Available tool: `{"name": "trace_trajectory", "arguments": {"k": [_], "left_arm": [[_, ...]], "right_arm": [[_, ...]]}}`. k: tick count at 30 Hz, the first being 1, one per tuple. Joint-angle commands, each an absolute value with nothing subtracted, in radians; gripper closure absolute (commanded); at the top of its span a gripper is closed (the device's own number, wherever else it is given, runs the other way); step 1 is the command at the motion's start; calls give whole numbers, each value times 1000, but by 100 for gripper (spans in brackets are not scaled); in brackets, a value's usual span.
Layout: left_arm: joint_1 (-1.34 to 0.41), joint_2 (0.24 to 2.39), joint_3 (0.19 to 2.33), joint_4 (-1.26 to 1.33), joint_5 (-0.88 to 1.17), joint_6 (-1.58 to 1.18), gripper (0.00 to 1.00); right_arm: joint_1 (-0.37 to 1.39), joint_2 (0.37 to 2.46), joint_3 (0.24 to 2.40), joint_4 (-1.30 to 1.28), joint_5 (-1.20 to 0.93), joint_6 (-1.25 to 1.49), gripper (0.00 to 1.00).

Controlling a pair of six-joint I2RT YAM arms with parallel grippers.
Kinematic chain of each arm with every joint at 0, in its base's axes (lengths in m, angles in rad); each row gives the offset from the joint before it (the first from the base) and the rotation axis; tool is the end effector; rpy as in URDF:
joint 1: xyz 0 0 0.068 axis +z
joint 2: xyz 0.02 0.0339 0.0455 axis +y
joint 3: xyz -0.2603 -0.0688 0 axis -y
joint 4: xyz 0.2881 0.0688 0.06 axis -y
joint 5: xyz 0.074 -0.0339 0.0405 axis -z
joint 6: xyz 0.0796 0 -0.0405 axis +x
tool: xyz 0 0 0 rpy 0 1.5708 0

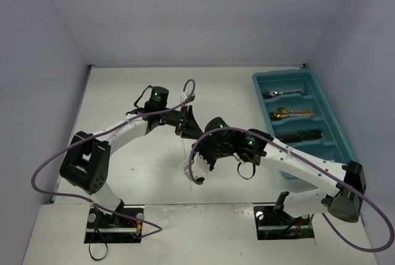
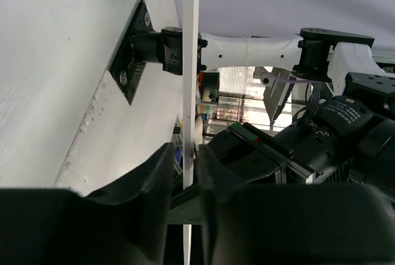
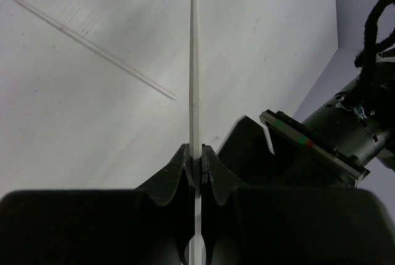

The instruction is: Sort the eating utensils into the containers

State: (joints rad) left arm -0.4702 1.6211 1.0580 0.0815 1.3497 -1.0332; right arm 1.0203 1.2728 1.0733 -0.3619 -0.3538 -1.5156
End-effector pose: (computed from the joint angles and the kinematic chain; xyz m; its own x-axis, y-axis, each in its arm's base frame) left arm 0.3123 -0.2458 0.2281 -0.9589 0.2760 -0.0657 0.0909 0.0798 -0.9927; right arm 0.1668 0.3244 0.2849 0.9361 -0.2654 -0.2309 -0.3306 -0.4397 -0.8350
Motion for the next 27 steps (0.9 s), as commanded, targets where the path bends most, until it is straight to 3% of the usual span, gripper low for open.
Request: {"name": "trace_trajectory", "arguments": {"k": [1,2,3,10,13,16,19,27], "left_arm": [[-465,1554,1082,149,1349,-1032,34],[-459,1547,1078,144,1333,-1029,13],[-445,1541,1074,127,1310,-1010,11],[-298,1526,1283,-428,1037,-603,10],[-260,1508,1369,-583,837,-453,10],[-256,1480,1367,-629,702,-380,10],[-251,1457,1307,-627,709,-352,10],[-265,1420,1242,-604,746,-253,10]], "right_arm": [[1016,1260,1098,-329,-339,-1509,100],[1019,1251,1098,-330,-332,-1503,100],[1020,1242,1096,-331,-326,-1498,100],[1015,1162,1075,-349,-220,-1415,100],[921,1139,1084,-385,-175,-1347,100],[791,1140,1115,-485,-177,-1349,100],[611,1155,1165,-677,-189,-1431,100],[71,1140,1117,-934,-223,-1957,100]]}}
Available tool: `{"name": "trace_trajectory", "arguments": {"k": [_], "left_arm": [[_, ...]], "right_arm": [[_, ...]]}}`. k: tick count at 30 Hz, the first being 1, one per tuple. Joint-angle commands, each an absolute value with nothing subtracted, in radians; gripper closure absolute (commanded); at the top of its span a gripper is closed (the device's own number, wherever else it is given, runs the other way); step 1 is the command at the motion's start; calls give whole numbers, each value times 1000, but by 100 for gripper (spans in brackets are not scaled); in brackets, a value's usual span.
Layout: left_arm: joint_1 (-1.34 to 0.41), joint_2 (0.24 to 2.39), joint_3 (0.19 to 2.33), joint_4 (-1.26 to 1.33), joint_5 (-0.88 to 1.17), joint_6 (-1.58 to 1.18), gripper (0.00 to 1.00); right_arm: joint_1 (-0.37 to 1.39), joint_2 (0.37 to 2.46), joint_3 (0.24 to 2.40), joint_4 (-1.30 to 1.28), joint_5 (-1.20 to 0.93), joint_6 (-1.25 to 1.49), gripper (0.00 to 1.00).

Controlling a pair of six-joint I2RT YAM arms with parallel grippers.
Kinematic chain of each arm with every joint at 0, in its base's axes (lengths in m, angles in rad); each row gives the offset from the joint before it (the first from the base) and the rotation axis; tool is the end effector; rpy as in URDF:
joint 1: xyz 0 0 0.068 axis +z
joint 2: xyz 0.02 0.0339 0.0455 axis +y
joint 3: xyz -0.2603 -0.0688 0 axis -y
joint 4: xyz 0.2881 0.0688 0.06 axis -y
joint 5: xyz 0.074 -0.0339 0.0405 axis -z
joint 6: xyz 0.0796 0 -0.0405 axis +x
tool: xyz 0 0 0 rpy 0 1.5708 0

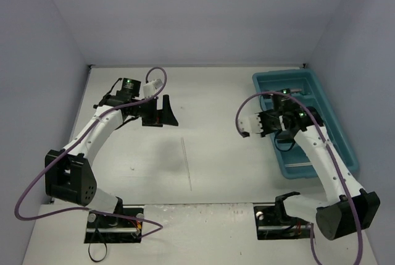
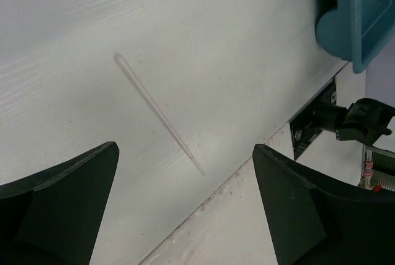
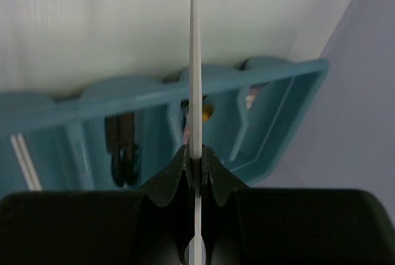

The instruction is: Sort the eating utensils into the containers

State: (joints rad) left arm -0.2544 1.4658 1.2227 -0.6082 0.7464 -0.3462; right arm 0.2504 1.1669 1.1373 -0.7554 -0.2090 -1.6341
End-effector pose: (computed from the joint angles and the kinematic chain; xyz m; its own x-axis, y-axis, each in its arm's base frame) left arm 0.3484 -0.1464 0.2616 -0.8944 -0.0248 -0.4466 0.3342 0.6267 -0.7040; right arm 0.3010 0.0940 0.2970 0.4271 -0.8985 -0.1016 -0.6591 -0.2324 -0.7152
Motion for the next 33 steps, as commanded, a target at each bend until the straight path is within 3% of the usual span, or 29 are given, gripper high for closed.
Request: {"name": "trace_trajectory", "arguments": {"k": [1,6,13,33], "left_arm": [[-267,1419,1241,-604,753,-244,10],[-268,1428,1235,-606,770,-232,10],[-272,1446,1236,-604,773,-236,11],[-272,1471,1233,-605,711,-266,10]], "right_arm": [[7,1147,1112,-953,-225,-2023,100],[-245,1191,1115,-1026,-242,-2200,100],[-450,1230,1060,-1052,-253,-2398,100],[-511,1281,959,-1021,-256,-2608,97]]}}
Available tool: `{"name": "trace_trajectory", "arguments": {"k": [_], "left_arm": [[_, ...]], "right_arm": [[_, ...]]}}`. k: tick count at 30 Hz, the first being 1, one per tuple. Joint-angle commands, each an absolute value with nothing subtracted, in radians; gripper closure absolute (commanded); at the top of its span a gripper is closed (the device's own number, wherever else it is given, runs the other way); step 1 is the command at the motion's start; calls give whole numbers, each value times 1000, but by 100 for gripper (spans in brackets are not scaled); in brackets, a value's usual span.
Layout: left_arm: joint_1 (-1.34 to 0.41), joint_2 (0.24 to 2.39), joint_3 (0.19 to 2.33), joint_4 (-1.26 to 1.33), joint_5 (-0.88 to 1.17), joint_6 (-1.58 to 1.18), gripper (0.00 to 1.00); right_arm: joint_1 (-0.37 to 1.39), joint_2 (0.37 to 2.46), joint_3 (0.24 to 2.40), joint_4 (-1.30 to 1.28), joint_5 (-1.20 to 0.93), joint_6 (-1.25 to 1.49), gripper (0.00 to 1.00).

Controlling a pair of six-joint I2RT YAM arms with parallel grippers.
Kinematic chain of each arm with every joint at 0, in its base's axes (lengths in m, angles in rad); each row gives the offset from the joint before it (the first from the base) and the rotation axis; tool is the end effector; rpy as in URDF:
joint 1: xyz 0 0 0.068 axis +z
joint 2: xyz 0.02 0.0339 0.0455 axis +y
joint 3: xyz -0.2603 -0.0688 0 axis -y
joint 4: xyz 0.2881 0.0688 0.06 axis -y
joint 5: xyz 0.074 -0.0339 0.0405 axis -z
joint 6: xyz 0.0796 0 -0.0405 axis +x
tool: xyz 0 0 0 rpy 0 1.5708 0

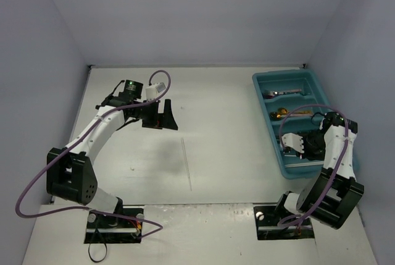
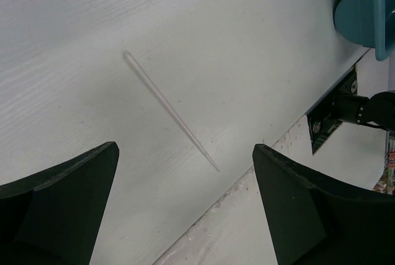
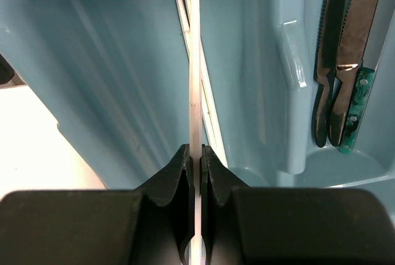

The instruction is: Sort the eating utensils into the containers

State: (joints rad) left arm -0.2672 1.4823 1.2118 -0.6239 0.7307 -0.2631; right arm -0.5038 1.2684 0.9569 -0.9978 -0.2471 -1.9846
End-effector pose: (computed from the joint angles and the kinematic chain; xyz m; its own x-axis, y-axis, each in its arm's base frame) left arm 0.3468 -0.1500 0.2497 -0.8822 0.0407 -0.4691 0.3833 0.6406 -0.6653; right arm 0.2495 -0.1153 0.1848 -0.0377 -0.9929 -0.1124 -0.9405 0.0733 -0.3317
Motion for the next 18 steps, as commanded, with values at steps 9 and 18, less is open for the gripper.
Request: {"name": "trace_trajectory", "arguments": {"k": [9,18], "left_arm": [[-315,1462,1192,-603,579,-327,10],[-537,1411,1124,-593,198,-318,10]], "right_arm": [[-511,1258,976,-1006,-295,-2634,53],[-500,1259,1256,-1006,-684,-2282,50]]}}
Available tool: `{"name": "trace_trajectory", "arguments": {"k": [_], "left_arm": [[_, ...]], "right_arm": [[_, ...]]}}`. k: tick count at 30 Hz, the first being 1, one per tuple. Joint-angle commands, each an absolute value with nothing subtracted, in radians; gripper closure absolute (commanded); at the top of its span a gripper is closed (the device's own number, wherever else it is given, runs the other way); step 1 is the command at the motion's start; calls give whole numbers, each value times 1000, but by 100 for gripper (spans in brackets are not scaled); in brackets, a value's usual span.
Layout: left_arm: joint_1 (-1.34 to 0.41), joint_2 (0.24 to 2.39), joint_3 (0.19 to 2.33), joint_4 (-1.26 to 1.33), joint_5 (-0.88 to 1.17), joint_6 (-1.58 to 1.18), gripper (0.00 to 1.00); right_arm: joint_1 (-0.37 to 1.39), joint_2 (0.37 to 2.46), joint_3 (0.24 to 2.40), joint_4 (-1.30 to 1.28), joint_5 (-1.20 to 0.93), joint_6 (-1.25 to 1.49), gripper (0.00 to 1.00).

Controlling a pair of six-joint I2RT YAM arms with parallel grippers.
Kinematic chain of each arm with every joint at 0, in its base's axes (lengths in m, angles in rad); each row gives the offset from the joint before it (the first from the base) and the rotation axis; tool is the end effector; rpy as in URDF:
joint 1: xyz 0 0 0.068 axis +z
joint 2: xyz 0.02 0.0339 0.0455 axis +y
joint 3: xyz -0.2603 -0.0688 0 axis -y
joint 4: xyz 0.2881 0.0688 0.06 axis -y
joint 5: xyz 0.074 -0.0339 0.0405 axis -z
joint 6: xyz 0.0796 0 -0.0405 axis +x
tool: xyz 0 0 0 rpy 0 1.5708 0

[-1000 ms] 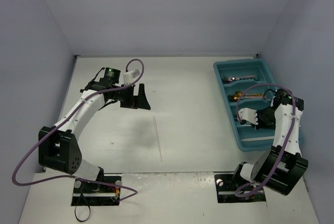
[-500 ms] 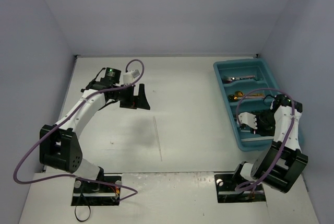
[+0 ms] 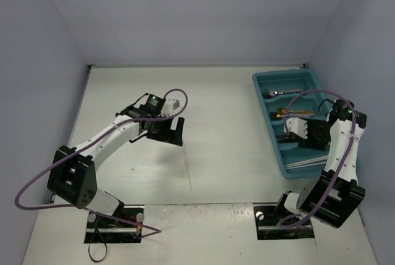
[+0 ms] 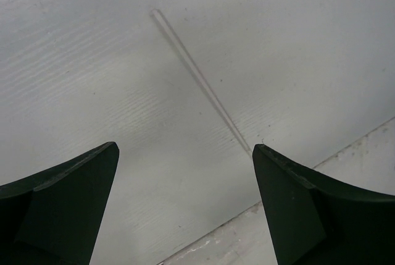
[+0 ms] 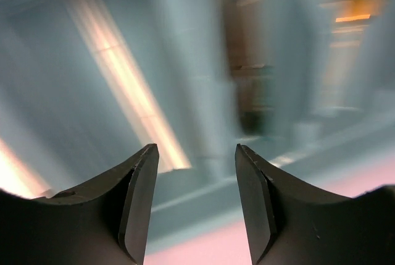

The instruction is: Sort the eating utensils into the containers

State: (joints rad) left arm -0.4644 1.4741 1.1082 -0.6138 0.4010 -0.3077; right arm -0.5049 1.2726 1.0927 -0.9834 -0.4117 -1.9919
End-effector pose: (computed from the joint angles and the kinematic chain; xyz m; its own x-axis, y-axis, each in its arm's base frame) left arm 0.3146 -0.1924 0.2032 -0.8913 0.1346 -0.4329 0.3535 0.8043 -0.4777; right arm 0.2744 -0.1153 0.2349 0.0506 -0.9836 -0.1733 -0.8578 0.0461 -0.5119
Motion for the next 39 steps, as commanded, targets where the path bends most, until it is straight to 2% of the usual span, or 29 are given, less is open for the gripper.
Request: {"name": "trace_trajectory", "arguments": {"k": [1,4,5,9,11,14,17,18,21,25,27,31,36,39], "left_arm": [[-546,1414,1129,-595,167,-319,10],[-512,1412,1145,-595,157,-333,11],[-474,1401,1149,-589,173,-353,10],[-344,1371,1138,-564,228,-417,10],[-262,1354,1136,-561,261,-432,10],[-161,1344,1143,-569,321,-445,10],[-85,1332,1151,-589,349,-446,11],[-71,1327,1152,-593,344,-443,10],[-44,1304,1152,-592,316,-442,10],[-10,1290,1145,-596,319,-452,11],[37,1277,1141,-598,321,-450,10],[94,1269,1137,-600,344,-456,10],[161,1280,1151,-600,353,-469,10],[205,1282,1148,-602,372,-472,10]], "right_arm": [[-489,1265,1293,-1006,-739,-2157,50],[-385,1274,1383,-1006,-833,-1917,53],[-282,1267,1406,-1002,-828,-1804,56],[-22,1211,1318,-942,-844,-1561,56],[170,1149,1202,-773,-775,-1372,54],[435,1126,1095,-615,-669,-1344,53],[611,1226,1116,-536,-571,-1190,59],[658,1308,1175,-527,-540,-1117,64],[738,1494,1322,-523,-510,-919,75],[794,1674,1415,-494,-529,-537,80],[805,1711,1412,-467,-517,-442,82],[832,1738,1356,-391,-446,-313,79],[875,1770,1343,-321,-255,60,76],[901,1785,1347,-310,-179,175,69]]}}
